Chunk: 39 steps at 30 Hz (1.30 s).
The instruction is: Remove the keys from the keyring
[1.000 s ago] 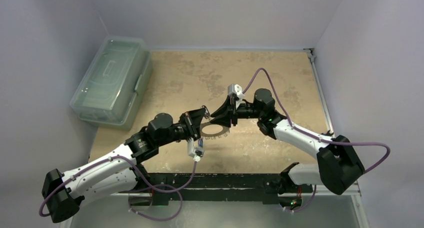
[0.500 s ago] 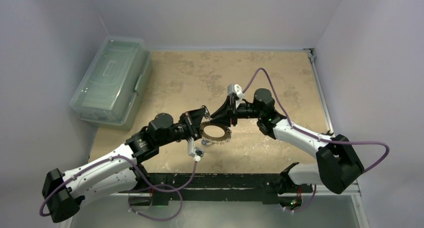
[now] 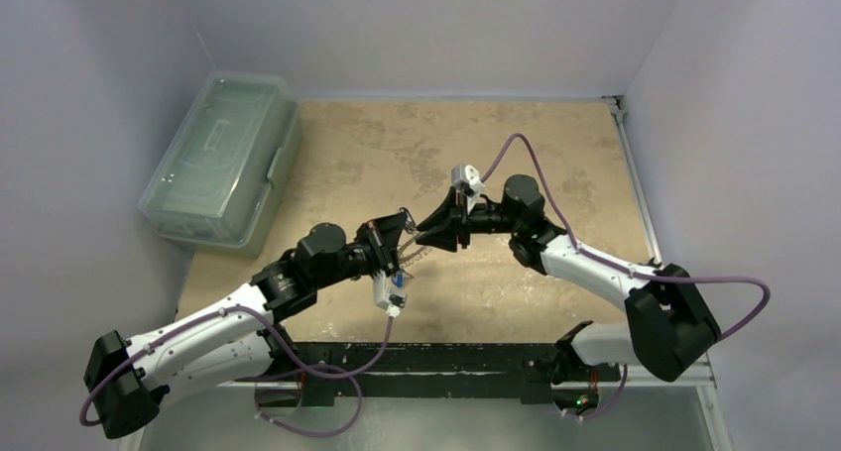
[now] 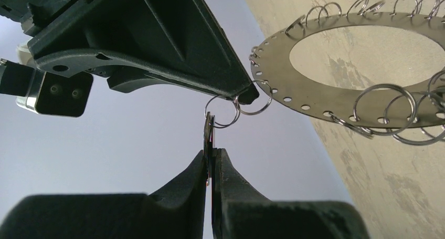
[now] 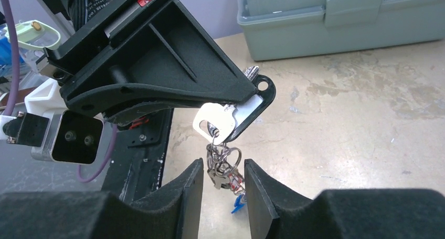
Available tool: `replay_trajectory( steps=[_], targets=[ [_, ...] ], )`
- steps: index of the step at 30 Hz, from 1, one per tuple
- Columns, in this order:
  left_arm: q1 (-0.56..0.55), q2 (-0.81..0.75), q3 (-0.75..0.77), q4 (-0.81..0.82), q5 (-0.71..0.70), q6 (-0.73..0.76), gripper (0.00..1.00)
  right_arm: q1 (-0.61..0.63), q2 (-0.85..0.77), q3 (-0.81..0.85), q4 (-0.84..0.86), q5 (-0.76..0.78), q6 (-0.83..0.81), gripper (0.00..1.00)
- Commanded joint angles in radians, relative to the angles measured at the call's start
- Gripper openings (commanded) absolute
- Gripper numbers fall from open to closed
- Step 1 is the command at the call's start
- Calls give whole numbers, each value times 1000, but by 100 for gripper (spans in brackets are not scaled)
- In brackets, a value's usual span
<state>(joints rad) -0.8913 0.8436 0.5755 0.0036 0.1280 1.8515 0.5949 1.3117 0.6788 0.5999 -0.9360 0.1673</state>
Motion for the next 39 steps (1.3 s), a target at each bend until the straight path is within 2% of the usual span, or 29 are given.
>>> replay_trajectory(
  steps=[1,6,11,21,26,31,32,34,35,39],
  targets=[
    [-4,-1,25,71,-16,-19,0,1,-2,22,24,5,-3,37],
    [-4,3,43,70,-47,-64,0,-2,-16,47,-16,1,-20,29],
    [-4,12,55,63,-50,-69,0,2,-10,56,-50,28,-44,26],
    [-9,25,80,57,-59,-94,0,11,4,65,-95,70,-96,26],
    [-10,22,84,48,-60,-98,0,11,-1,68,-97,77,-103,18],
    [-10,20,86,38,-61,-104,0,11,-7,70,-97,76,-104,5],
    [-9,20,87,36,-60,-109,0,11,-9,71,-97,75,-104,6],
    [-9,20,89,30,-60,-111,0,11,-10,75,-98,71,-103,21],
    [-10,20,89,30,-58,-109,0,11,-12,77,-100,71,-103,25],
    [-13,23,87,25,-53,-105,0,12,-17,80,-91,62,-96,26]
  ],
)
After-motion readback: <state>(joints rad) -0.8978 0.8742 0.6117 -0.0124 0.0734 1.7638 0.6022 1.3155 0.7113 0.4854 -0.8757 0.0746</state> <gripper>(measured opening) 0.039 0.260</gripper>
